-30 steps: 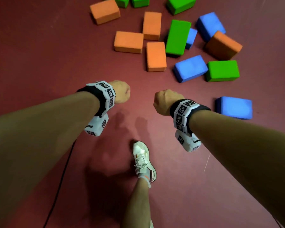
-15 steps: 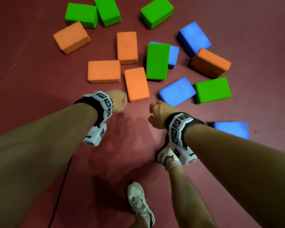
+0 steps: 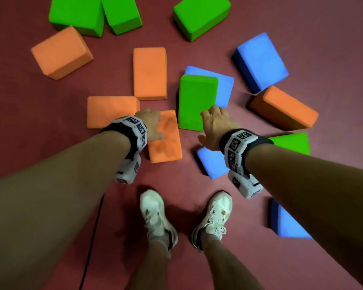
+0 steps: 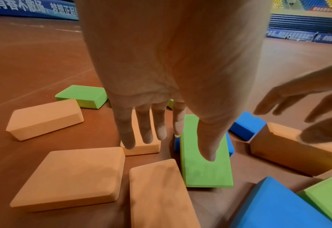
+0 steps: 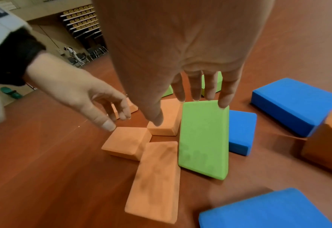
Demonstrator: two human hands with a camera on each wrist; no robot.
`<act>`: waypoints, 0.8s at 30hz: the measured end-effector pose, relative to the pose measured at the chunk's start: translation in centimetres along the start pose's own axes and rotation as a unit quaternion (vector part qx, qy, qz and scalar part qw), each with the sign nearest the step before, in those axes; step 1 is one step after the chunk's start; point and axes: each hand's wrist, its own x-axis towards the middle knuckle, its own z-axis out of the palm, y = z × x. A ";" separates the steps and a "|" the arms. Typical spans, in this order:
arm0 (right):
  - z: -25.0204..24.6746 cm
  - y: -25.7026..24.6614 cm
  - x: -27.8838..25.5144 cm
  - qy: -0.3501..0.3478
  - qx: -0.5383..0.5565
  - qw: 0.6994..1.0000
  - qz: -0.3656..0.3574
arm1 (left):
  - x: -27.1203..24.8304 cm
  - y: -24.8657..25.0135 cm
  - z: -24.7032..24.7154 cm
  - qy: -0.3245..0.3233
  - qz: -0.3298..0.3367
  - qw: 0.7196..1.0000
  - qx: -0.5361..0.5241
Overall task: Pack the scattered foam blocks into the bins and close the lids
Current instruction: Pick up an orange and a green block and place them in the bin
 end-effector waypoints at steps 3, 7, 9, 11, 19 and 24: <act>0.2 -0.8 5.2 0.012 0.005 1.000 0.000 | 4.1 -2.1 0.7 -0.023 -0.005 0.999 0.026; 0.9 -1.5 12.2 0.081 0.025 0.996 0.003 | 10.7 -4.5 0.7 -0.047 -0.004 0.997 0.058; 1.4 -1.4 16.2 0.112 0.004 0.993 0.036 | 14.5 -5.6 1.3 -0.049 0.000 0.996 0.070; 1.7 -0.9 19.6 0.125 -0.020 0.989 0.077 | 17.4 -6.0 2.2 -0.054 0.013 0.994 0.096; 5.2 1.5 24.9 0.081 -0.124 0.984 0.093 | 24.8 -6.8 7.4 -0.123 0.019 0.989 0.083; 4.3 2.5 24.6 0.029 -0.116 0.983 0.141 | 25.6 -7.9 9.5 -0.114 0.026 0.992 0.046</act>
